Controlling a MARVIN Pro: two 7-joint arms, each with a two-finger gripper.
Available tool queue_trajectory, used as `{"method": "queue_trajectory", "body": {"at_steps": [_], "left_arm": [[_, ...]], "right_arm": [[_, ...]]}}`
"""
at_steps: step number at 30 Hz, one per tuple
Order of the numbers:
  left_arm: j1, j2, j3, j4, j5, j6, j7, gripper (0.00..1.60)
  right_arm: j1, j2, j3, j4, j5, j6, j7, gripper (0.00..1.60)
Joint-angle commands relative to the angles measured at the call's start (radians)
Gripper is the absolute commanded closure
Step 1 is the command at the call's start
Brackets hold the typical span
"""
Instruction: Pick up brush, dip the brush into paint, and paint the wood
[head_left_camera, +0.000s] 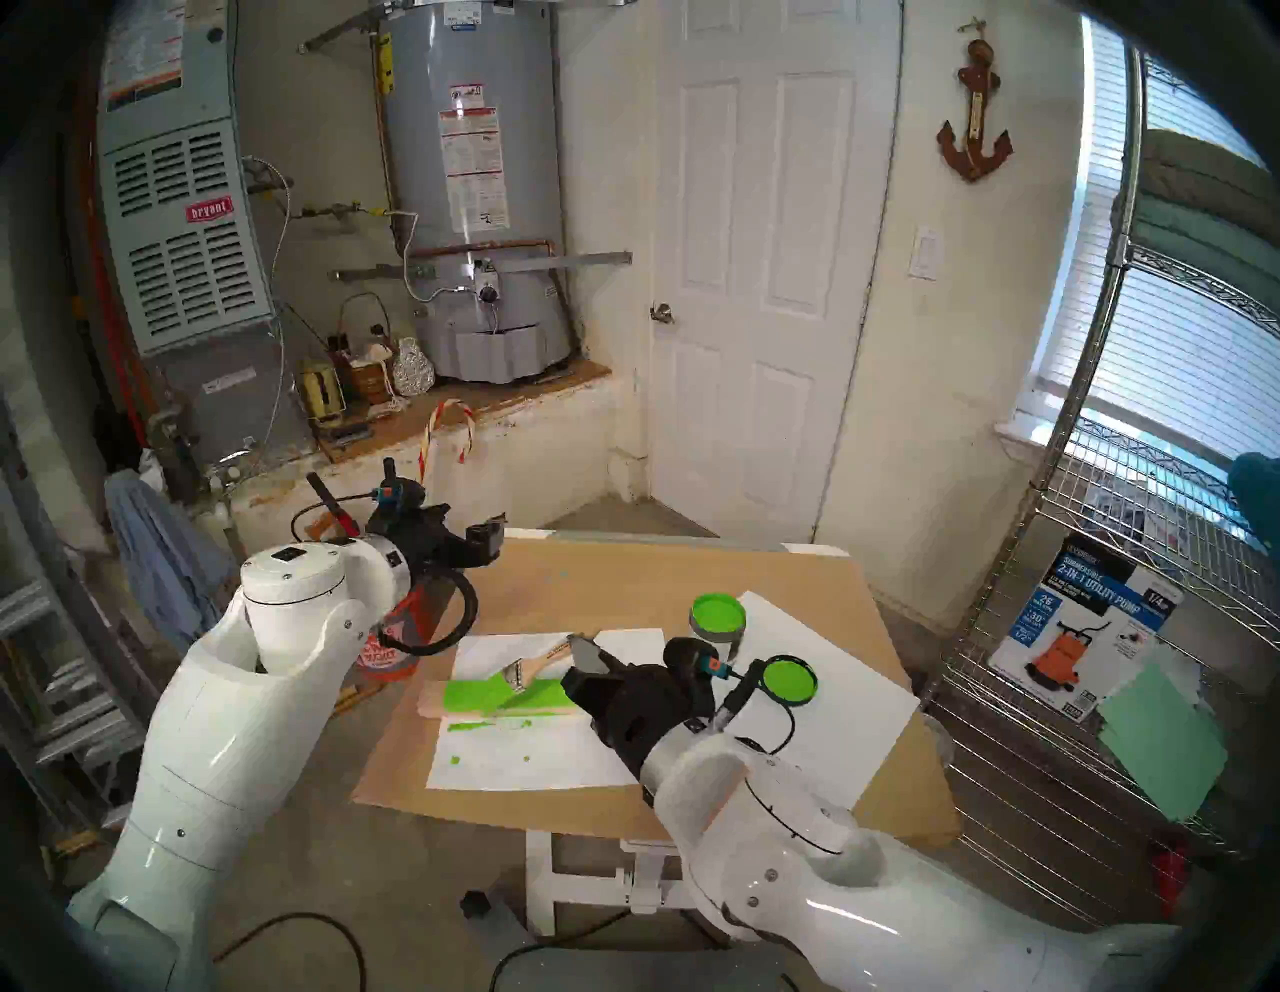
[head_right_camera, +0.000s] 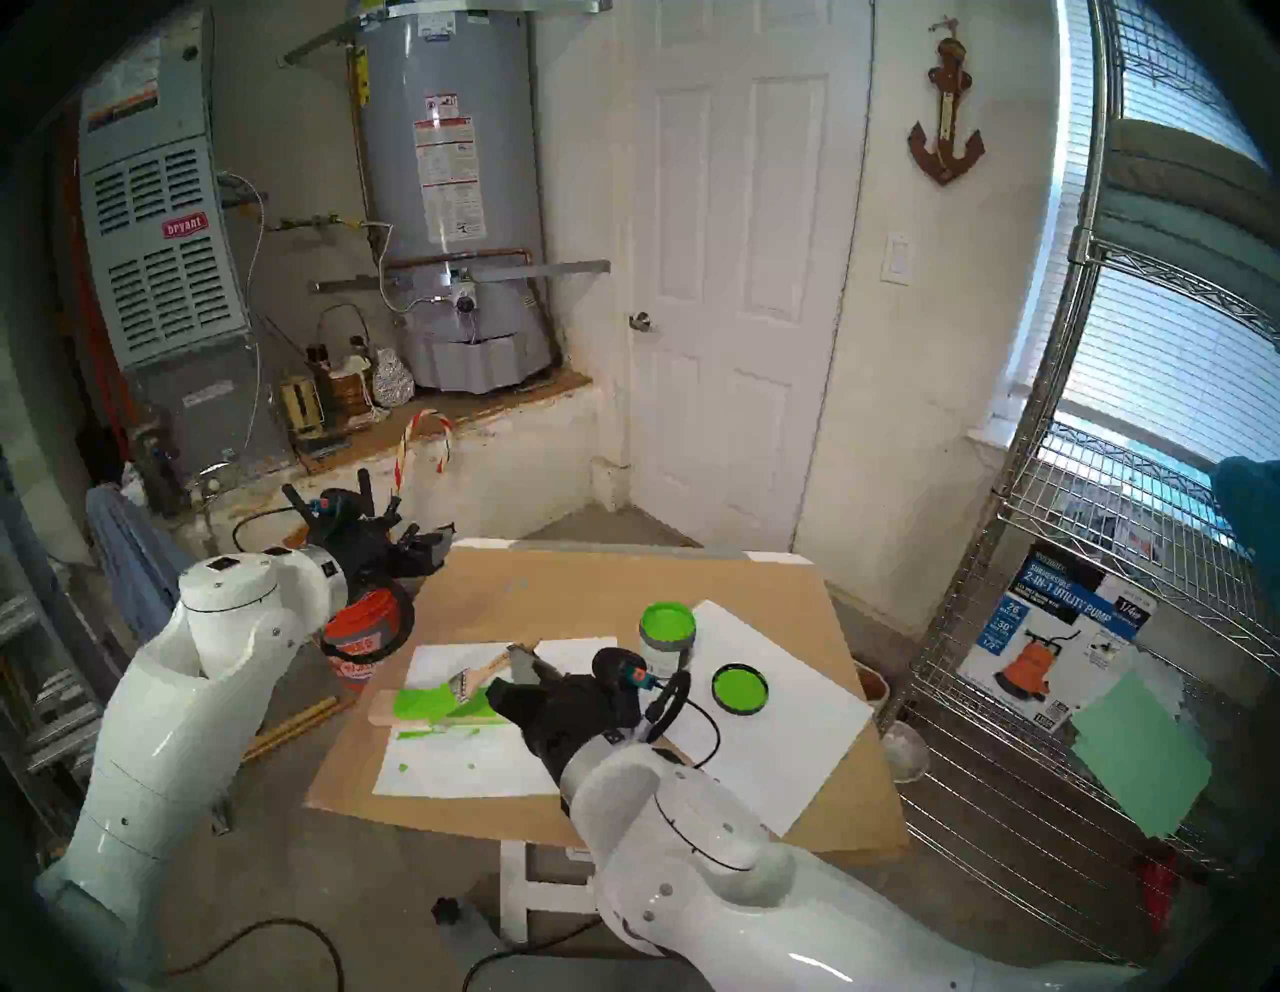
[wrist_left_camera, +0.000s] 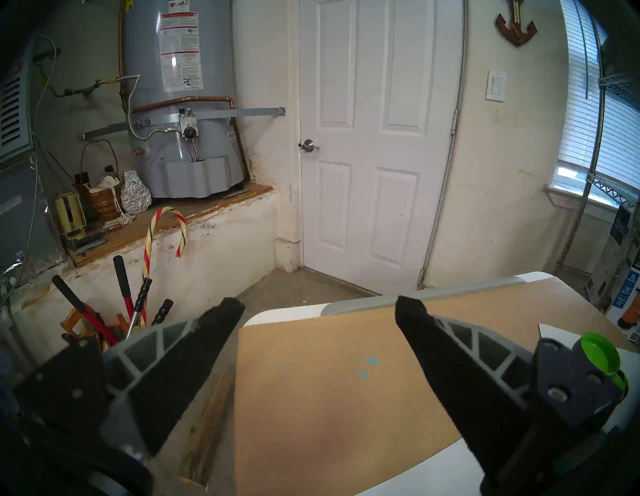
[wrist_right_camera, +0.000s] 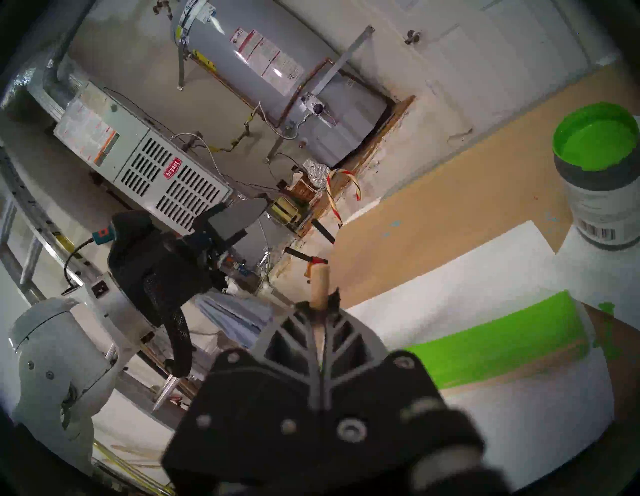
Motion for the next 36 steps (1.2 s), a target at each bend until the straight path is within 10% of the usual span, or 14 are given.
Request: {"method": "queue_trajectory", "body": {"at_steps": [1, 36], "left_arm": [[-0.010, 0.002, -0.009, -0.016, -0.001, -0.003, 0.000, 0.00], [-0.009, 0.002, -0.010, -0.017, -0.002, -0.002, 0.001, 0.00]], "right_arm": [[0.070, -0.117, -0.025, 0.031, -0.014, -0.028, -0.015, 1.60], [0.128, -0.124, -0.121, 0.090, 0.006, -0.076, -0.057, 1.60]]}}
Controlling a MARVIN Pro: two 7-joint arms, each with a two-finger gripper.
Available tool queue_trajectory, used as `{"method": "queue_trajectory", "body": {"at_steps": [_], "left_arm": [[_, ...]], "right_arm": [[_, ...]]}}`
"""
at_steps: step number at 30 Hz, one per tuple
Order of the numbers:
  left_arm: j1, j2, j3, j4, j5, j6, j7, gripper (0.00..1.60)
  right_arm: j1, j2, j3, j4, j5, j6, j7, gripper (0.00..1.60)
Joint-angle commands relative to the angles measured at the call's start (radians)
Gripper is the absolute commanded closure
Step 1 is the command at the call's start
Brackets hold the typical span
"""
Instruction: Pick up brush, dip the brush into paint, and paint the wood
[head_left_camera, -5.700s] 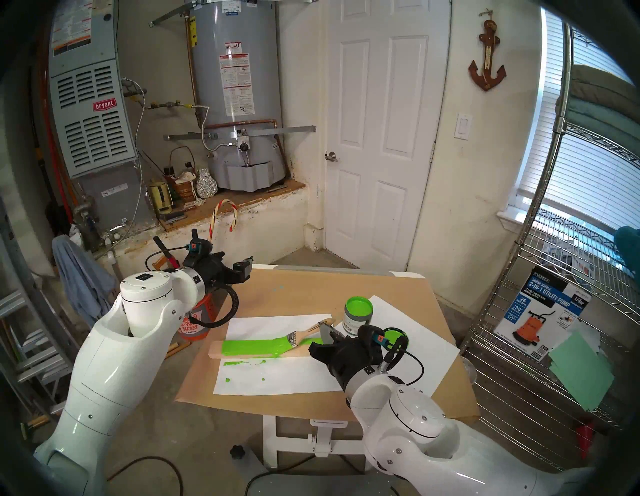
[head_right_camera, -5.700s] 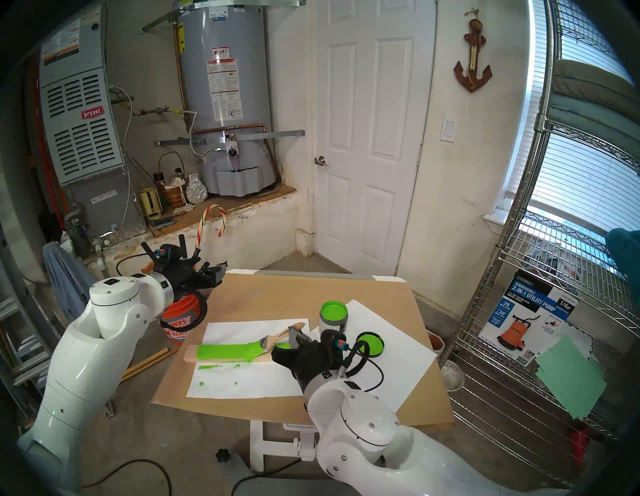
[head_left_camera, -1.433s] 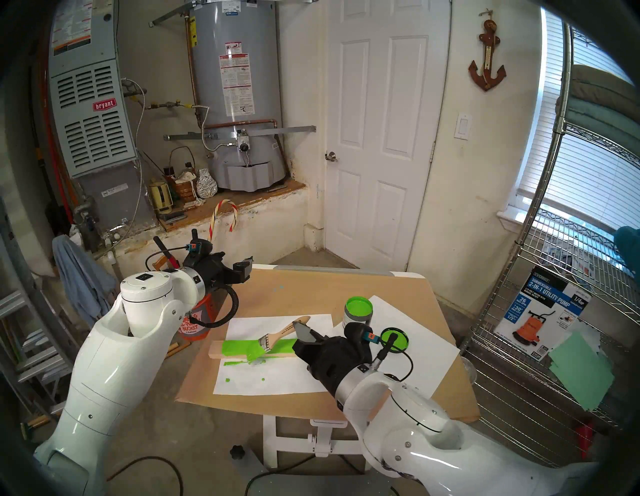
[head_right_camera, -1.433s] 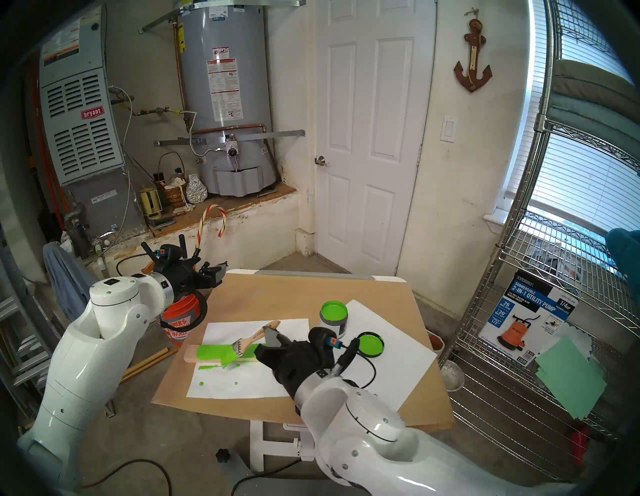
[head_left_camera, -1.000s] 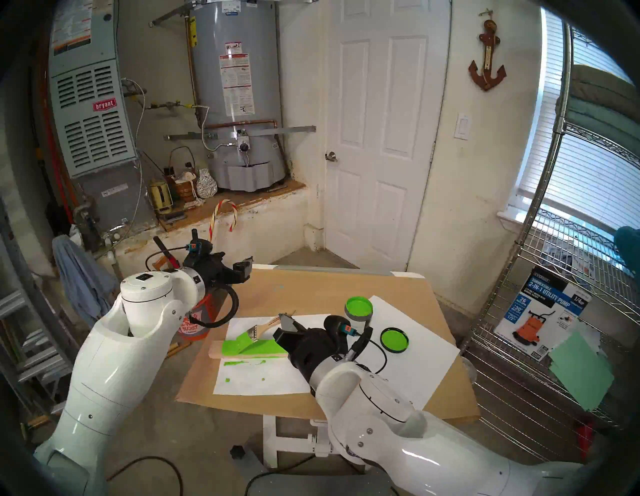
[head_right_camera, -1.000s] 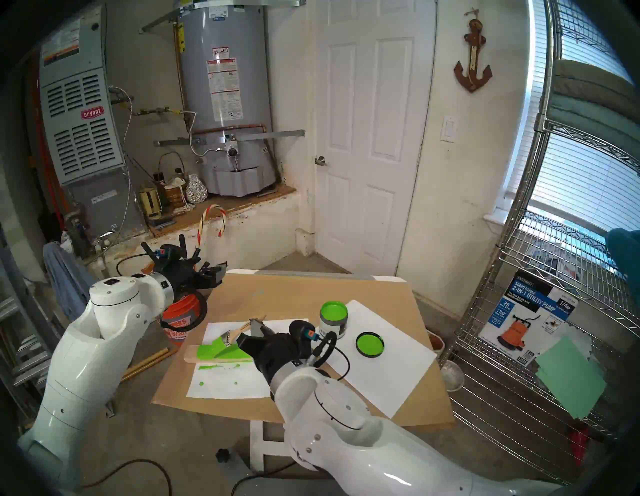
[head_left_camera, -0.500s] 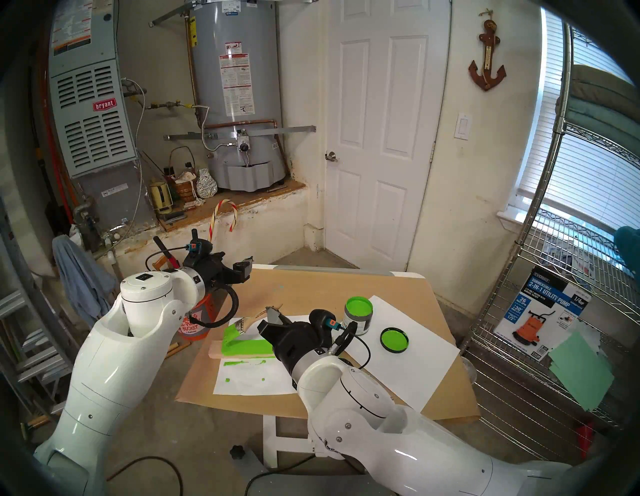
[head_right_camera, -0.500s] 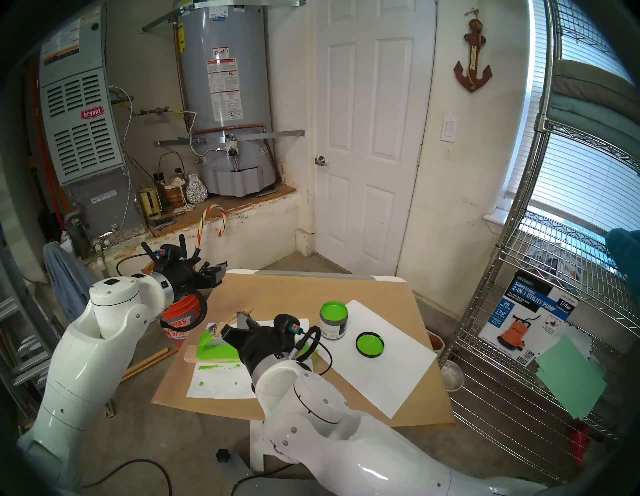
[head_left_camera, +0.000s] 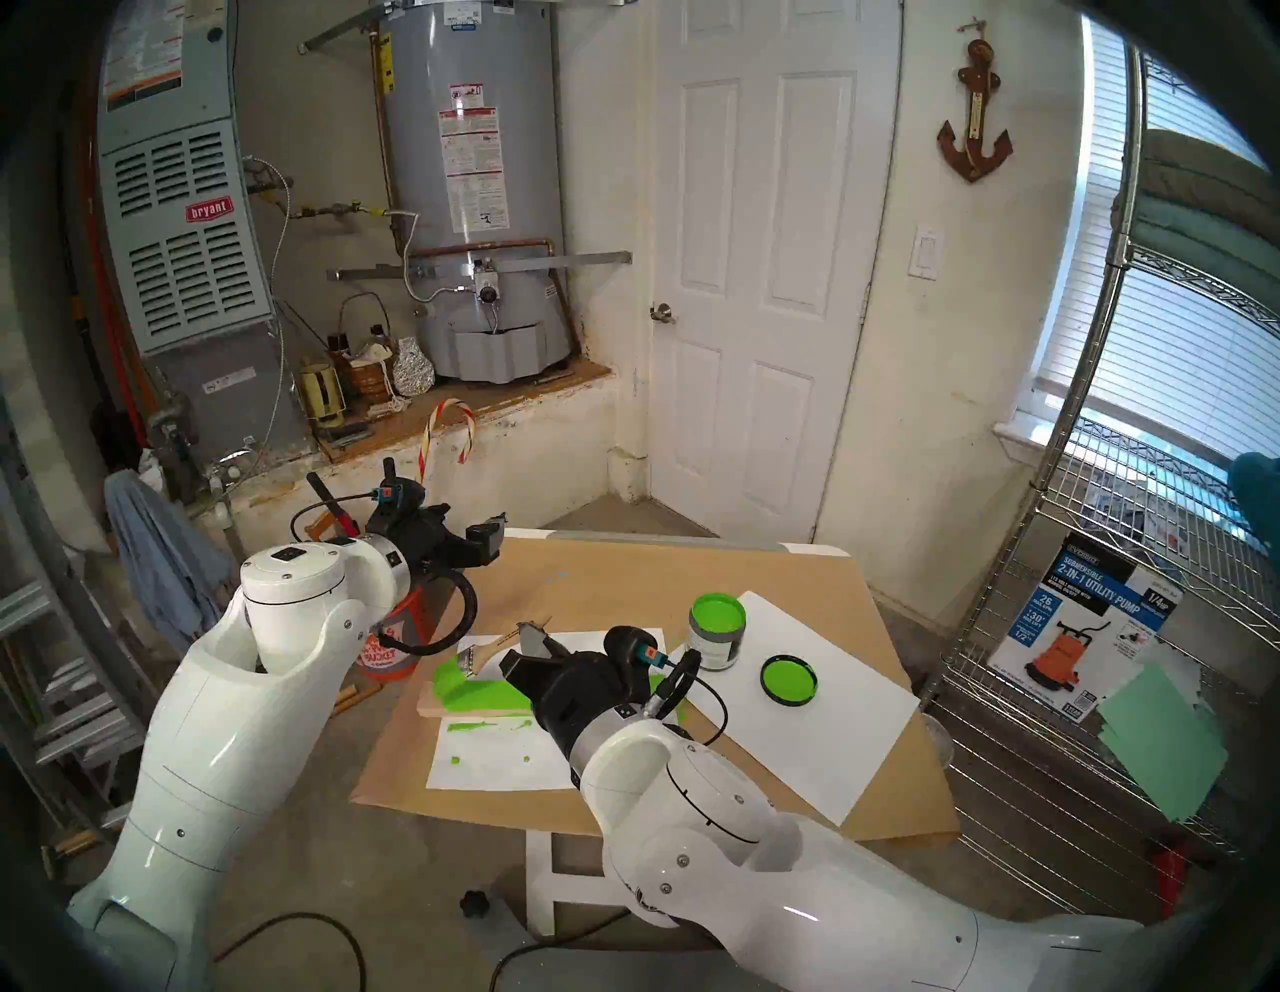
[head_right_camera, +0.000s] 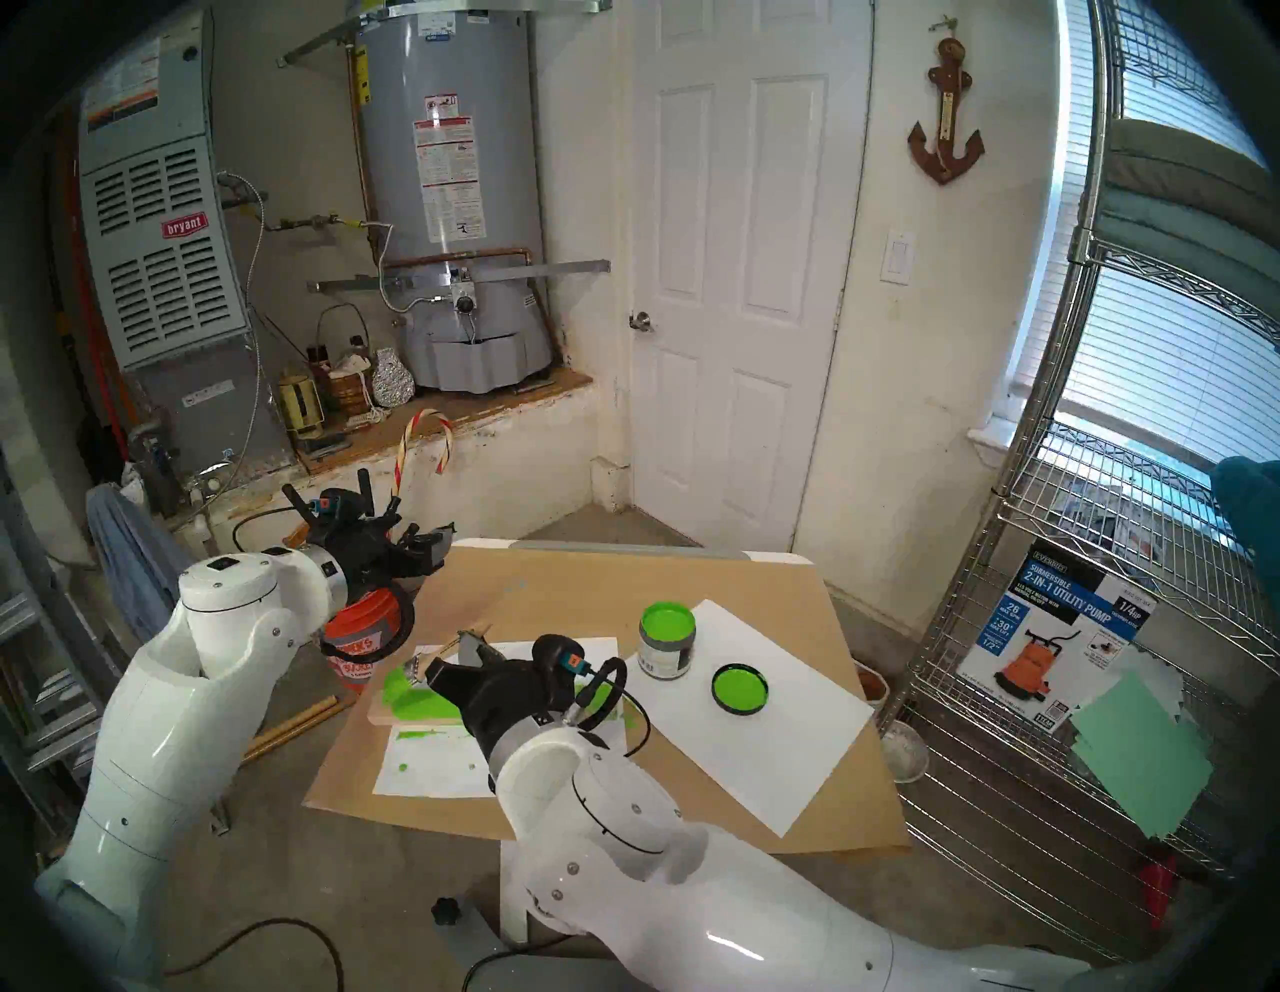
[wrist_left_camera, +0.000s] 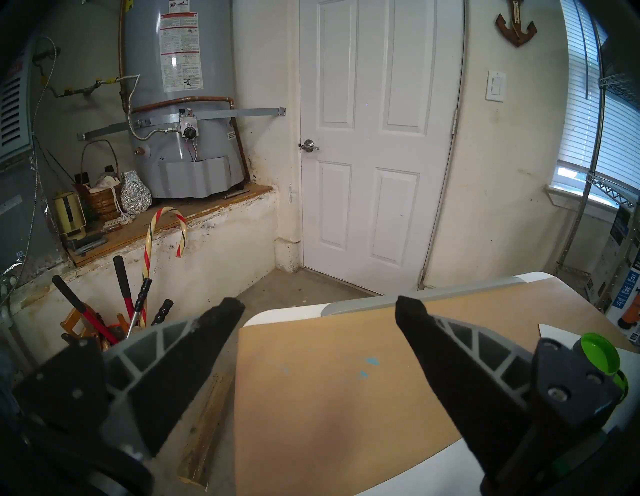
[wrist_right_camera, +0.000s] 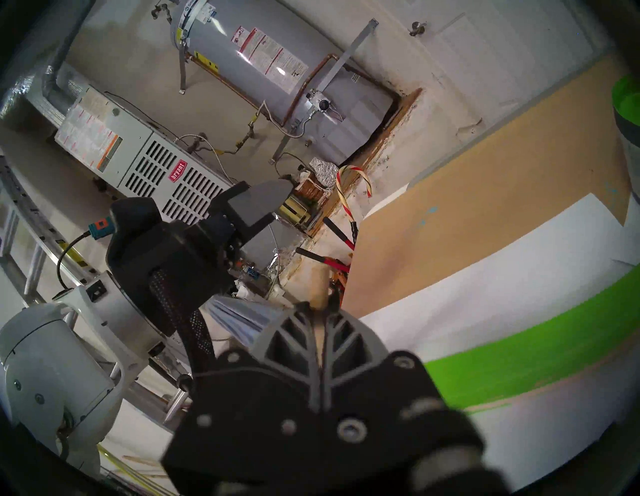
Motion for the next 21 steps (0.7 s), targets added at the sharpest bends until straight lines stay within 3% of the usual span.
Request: {"method": "queue_trajectory", "body": {"at_steps": [1, 21], "left_arm": [[-0.009, 0.002, -0.009, -0.017, -0.002, -0.002, 0.001, 0.00], [-0.009, 0.002, -0.009, -0.017, -0.002, -0.002, 0.001, 0.00]], "right_arm": [[0.023, -0.009, -0.012, -0.008, -0.001, -0.019, -0.003, 1.60], [0.026, -0.022, -0.012, 0.033, 0.007, -0.026, -0.005, 1.60]]}}
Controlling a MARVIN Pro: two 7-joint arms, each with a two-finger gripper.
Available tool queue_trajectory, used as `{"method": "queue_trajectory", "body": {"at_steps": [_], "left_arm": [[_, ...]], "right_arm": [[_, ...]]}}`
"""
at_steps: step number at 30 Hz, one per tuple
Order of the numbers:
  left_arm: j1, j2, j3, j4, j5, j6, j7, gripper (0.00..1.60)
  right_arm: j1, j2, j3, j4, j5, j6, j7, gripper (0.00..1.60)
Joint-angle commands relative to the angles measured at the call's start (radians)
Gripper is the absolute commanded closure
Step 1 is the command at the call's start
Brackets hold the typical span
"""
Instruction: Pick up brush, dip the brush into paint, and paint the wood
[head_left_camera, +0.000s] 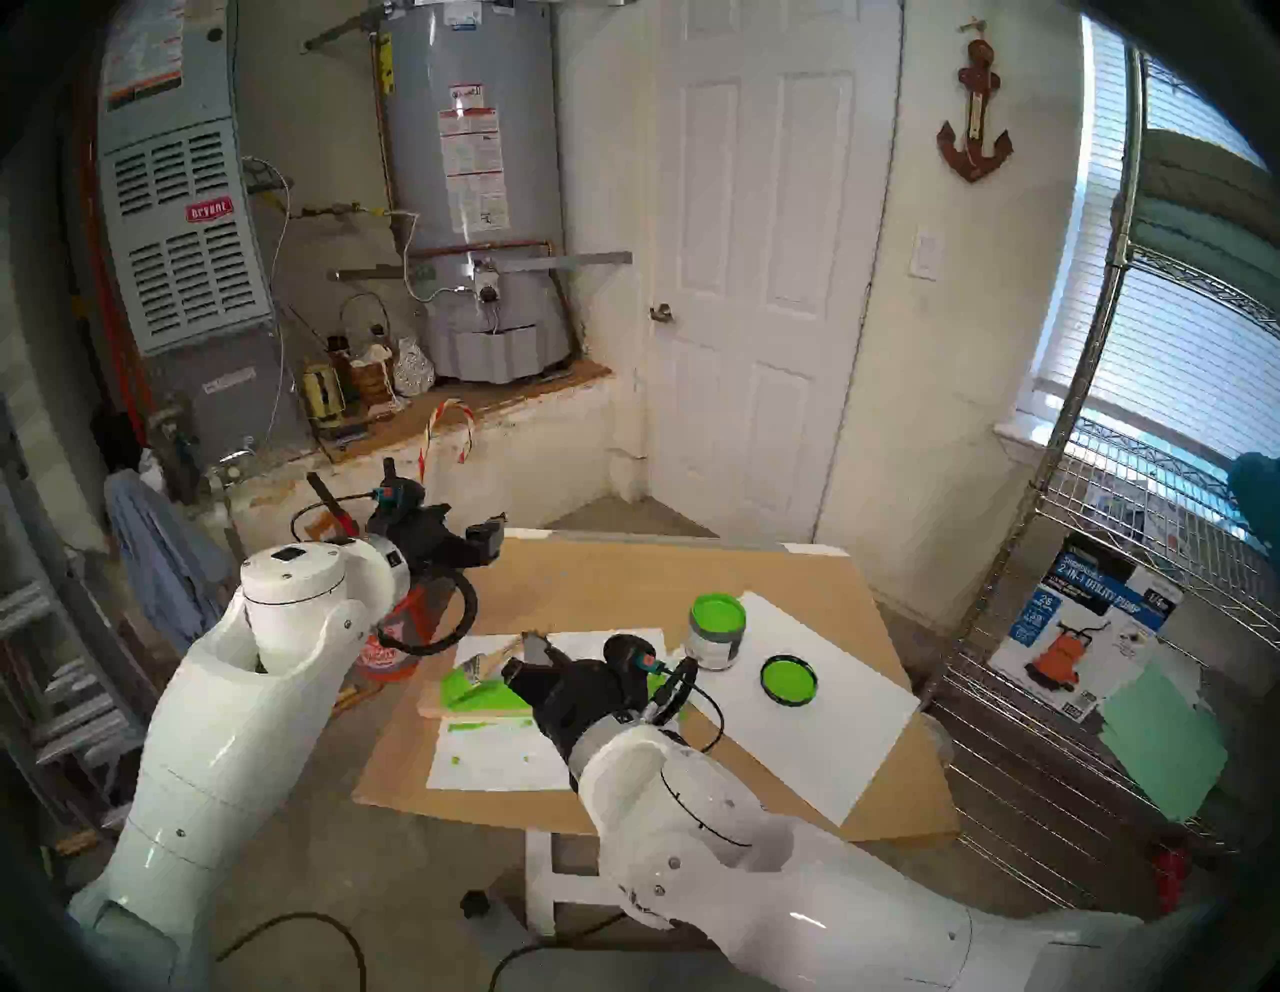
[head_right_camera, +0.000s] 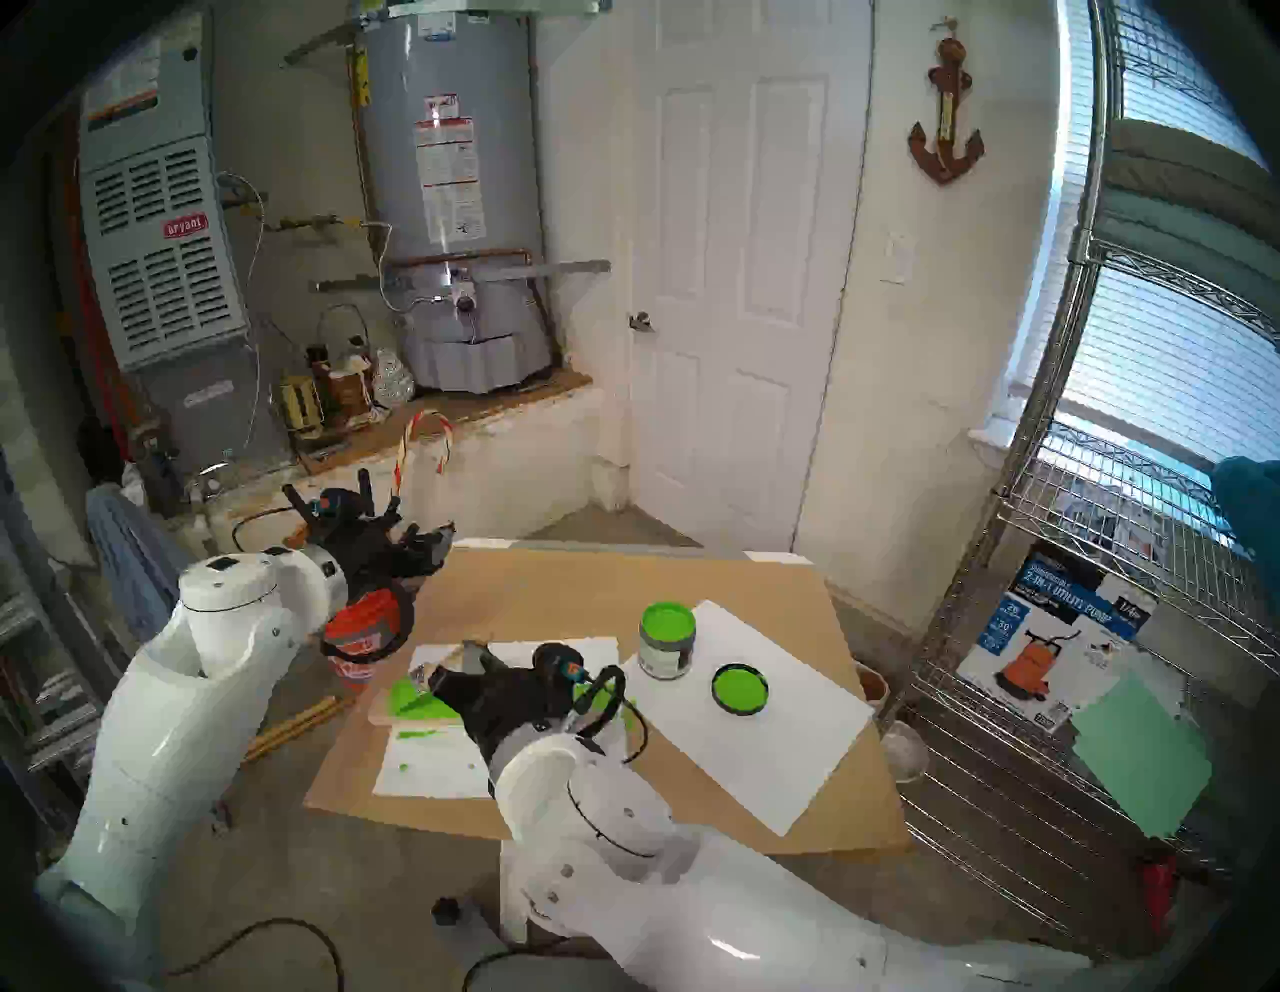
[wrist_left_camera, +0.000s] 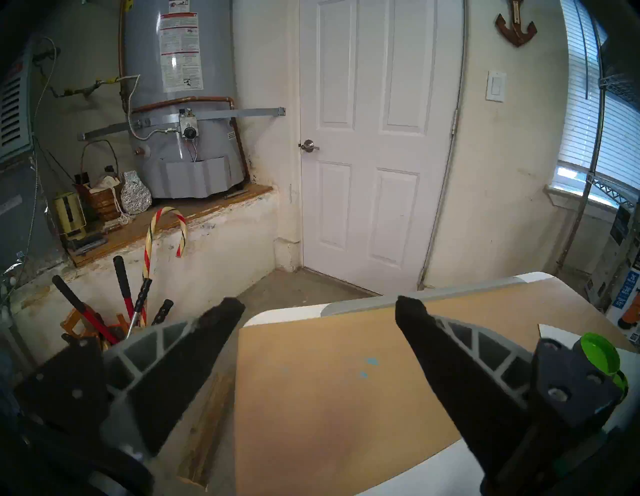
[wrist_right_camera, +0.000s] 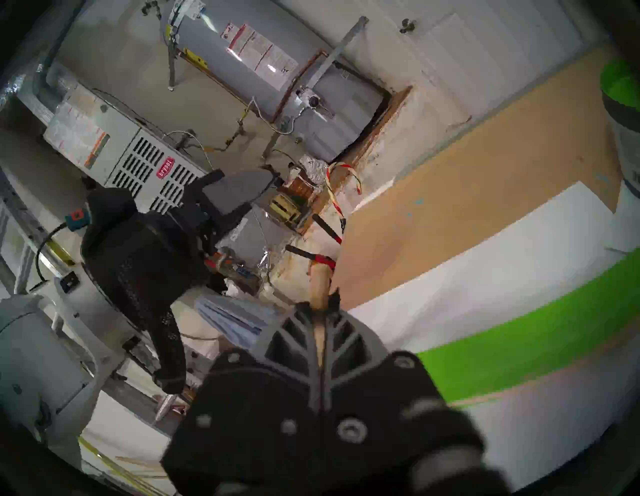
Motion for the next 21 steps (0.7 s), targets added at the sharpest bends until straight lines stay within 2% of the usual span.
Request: {"method": "queue_trajectory", "body": {"at_steps": [1, 12, 21], "left_arm": [[-0.009, 0.002, -0.009, -0.017, -0.002, -0.002, 0.001, 0.00], [-0.009, 0.002, -0.009, -0.017, -0.002, -0.002, 0.001, 0.00], [-0.009, 0.002, -0.009, -0.017, -0.002, -0.002, 0.001, 0.00]], "right_arm": [[0.015, -0.023, 0.006, -0.003, 0.003, -0.004, 0.006, 1.60], [0.022, -0.034, 0.002, 0.018, 0.011, 0.005, 0.001, 1.60], [0.011, -0.009, -0.006, 0.006, 0.010, -0.003, -0.005, 1.60]]}}
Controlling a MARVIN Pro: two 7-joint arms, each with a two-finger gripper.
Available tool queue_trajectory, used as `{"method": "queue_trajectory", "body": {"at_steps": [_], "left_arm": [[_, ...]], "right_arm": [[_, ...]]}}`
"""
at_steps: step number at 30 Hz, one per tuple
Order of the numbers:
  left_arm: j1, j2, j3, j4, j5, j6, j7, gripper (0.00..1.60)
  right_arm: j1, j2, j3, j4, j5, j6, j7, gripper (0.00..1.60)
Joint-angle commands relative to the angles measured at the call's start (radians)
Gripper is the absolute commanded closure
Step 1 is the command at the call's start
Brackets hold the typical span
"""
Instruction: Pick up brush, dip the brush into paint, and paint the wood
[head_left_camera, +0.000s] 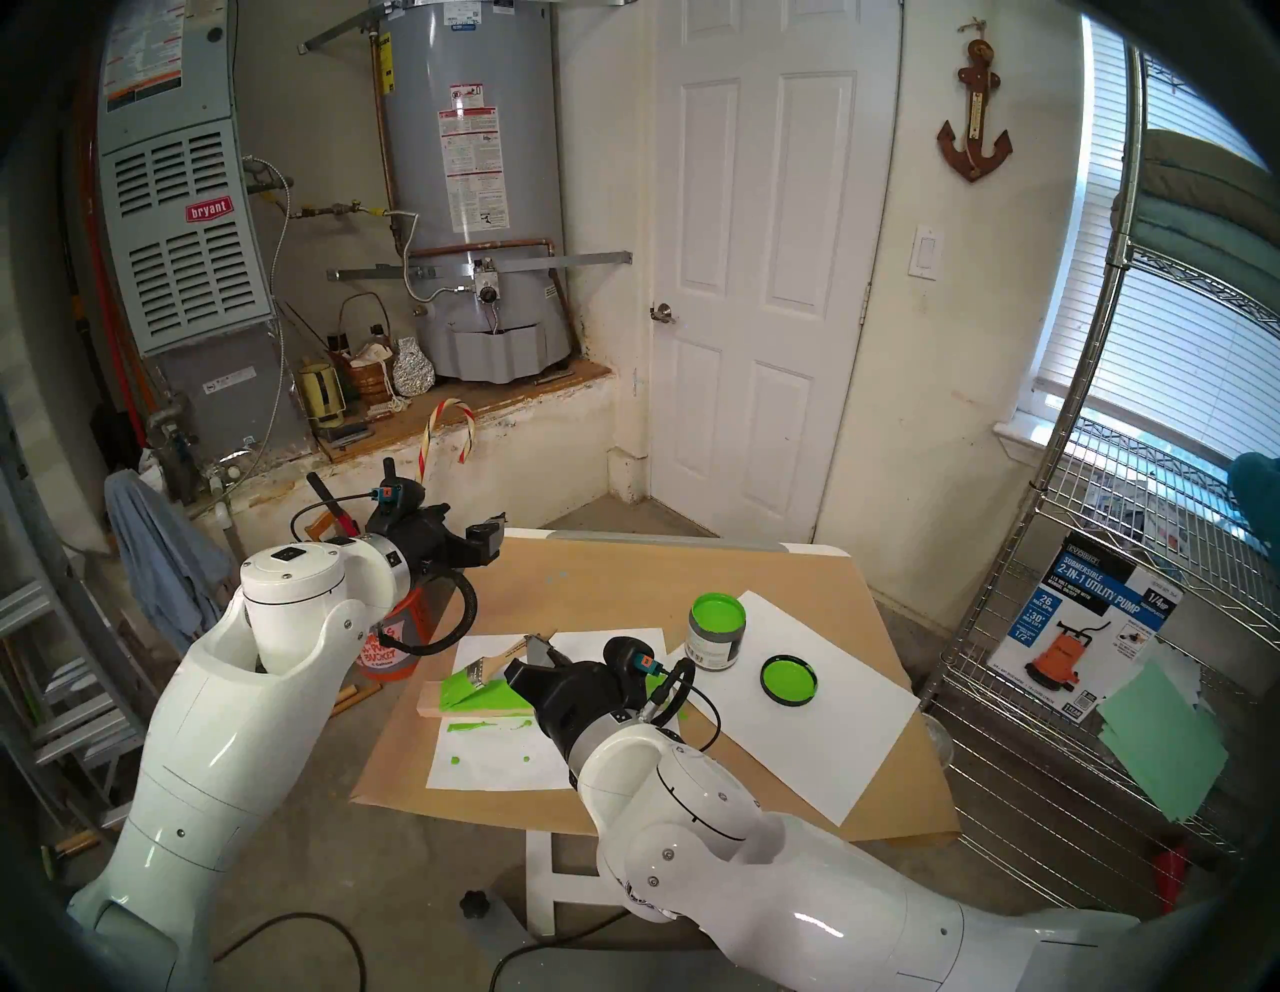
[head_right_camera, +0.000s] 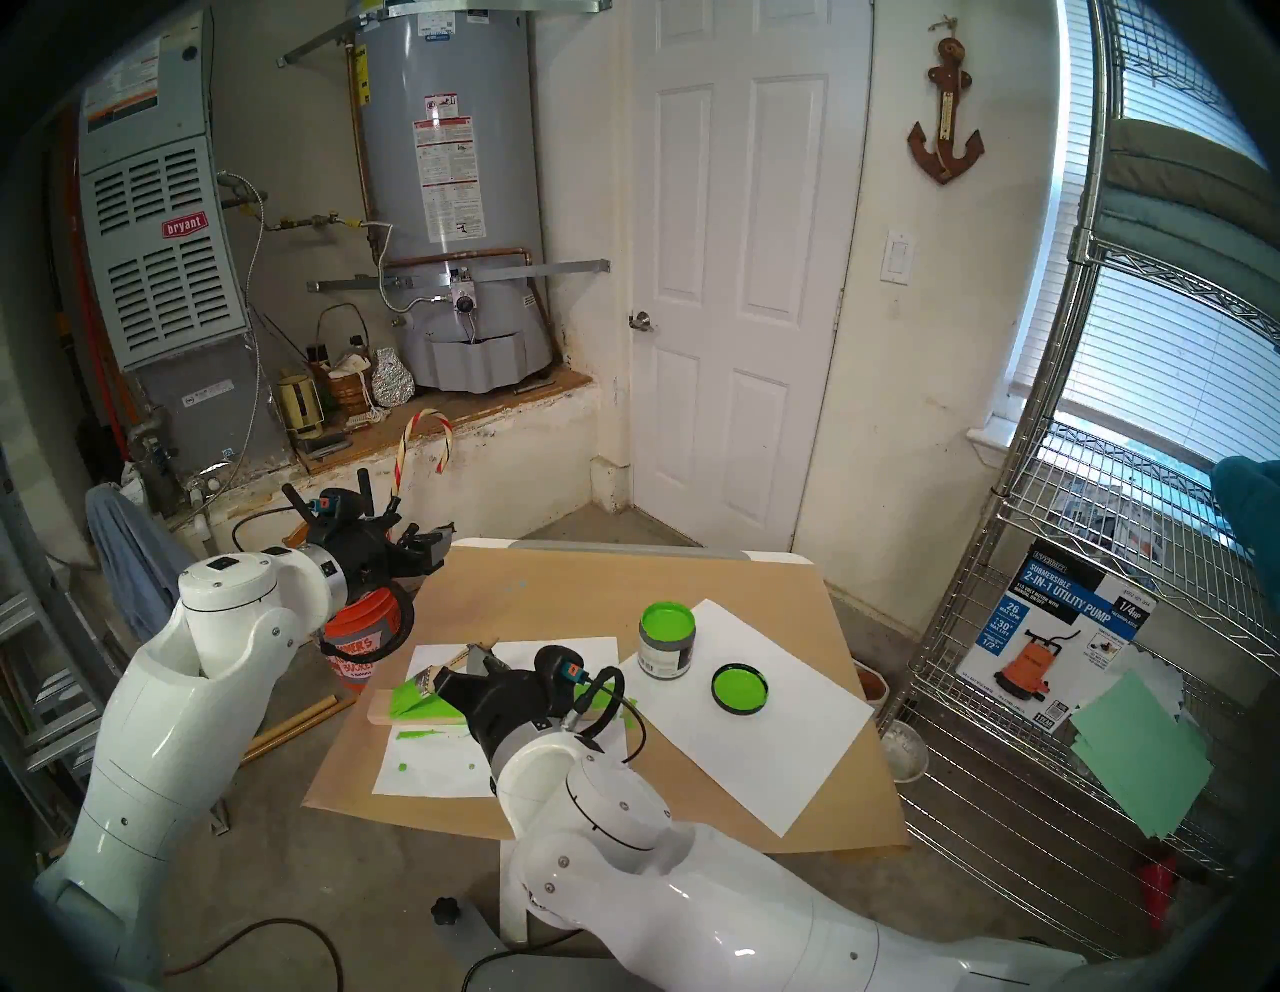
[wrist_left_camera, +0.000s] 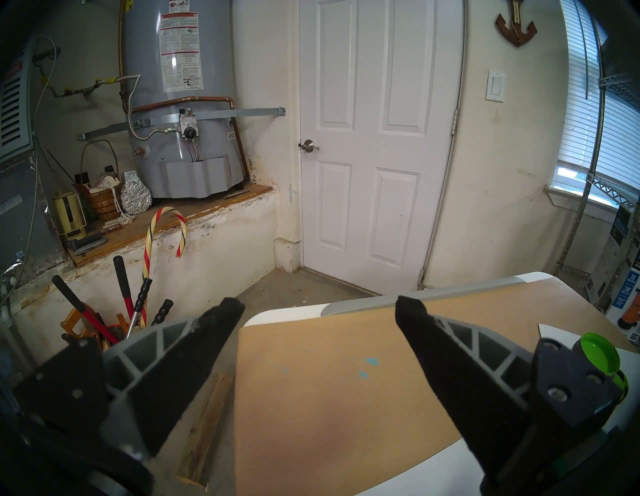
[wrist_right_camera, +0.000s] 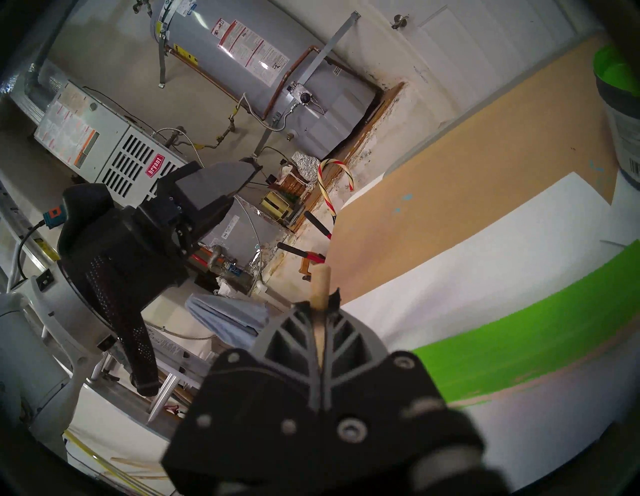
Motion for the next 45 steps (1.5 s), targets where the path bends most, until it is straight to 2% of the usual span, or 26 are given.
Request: {"method": "queue_trajectory", "body": {"at_steps": [1, 13, 27, 45], "left_arm": [[-0.009, 0.002, -0.009, -0.017, -0.002, -0.002, 0.001, 0.00], [-0.009, 0.002, -0.009, -0.017, -0.002, -0.002, 0.001, 0.00], [-0.009, 0.002, -0.009, -0.017, -0.002, -0.002, 0.001, 0.00], [-0.009, 0.002, -0.009, -0.017, -0.002, -0.002, 0.001, 0.00]], "right_arm": [[0.001, 0.006, -0.006, -0.030, -0.006, -0.005, -0.004, 1.60], [-0.005, 0.072, -0.028, -0.079, -0.048, -0.018, -0.041, 1.60], [-0.020, 0.119, -0.018, -0.109, -0.066, -0.031, -0.069, 1.60], [-0.069, 0.242, 0.017, -0.189, -0.085, -0.058, -0.067, 1.60]]}}
